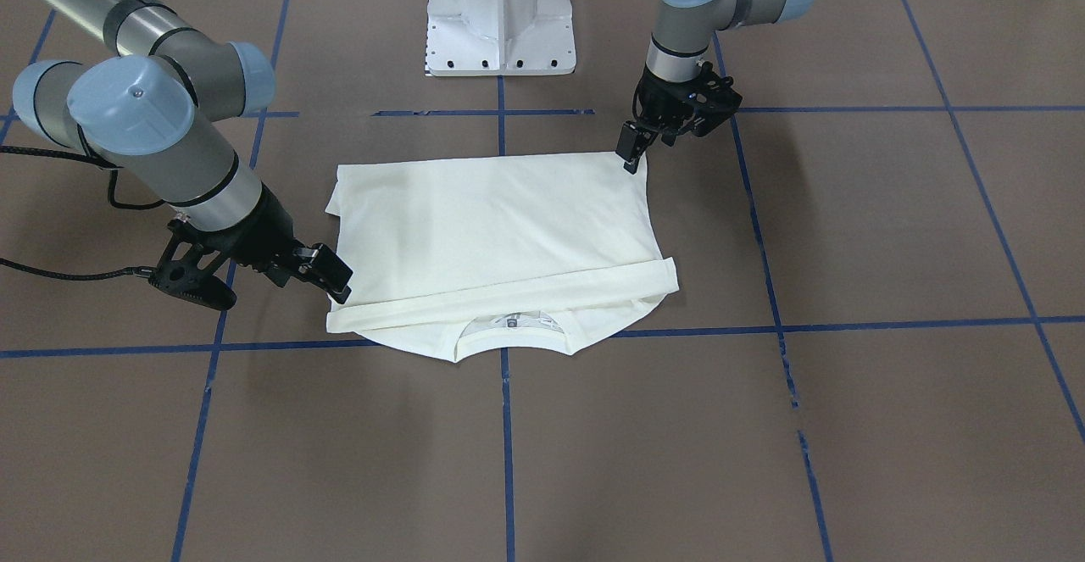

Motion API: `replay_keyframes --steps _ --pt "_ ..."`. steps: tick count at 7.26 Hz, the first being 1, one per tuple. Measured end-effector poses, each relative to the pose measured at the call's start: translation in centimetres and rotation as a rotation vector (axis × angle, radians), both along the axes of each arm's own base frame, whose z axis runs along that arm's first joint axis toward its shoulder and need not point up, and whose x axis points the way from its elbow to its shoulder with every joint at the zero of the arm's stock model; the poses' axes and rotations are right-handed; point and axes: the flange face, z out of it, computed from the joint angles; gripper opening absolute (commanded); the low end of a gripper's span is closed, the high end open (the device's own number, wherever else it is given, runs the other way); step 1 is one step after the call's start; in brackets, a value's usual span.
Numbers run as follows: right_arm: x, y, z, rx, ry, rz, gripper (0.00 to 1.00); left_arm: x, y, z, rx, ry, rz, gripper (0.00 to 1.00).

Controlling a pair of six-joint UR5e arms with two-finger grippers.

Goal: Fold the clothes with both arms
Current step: 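Move the right gripper to the shirt's near corner and grasp both corners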

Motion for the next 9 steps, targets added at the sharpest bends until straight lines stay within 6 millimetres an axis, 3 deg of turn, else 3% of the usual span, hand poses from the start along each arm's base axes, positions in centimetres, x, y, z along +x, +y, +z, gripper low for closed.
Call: replay_keyframes --steps 3,6,7,9 --pt "-1.6 8.1 2.8 0.02 0.043 -0.031 1.0 -0.7 0.3 -1.4 0.014 0.027 0.008 1.0" --pt "-6.2 16.0 2.5 -0.002 0.051 -0.039 1.0 -2.4 0.7 -3.5 0.016 0.025 0.006 1.0" --pt "-7.4 17.7 2.4 -0.008 0.054 -0.044 1.0 -2.9 0.9 -4.0 0.018 0.022 0.006 1.0" --pt "-8.4 19.3 3.1 -0.012 0.076 -0.048 1.0 -3.2 0.9 -4.6 0.023 0.024 0.008 1.0"
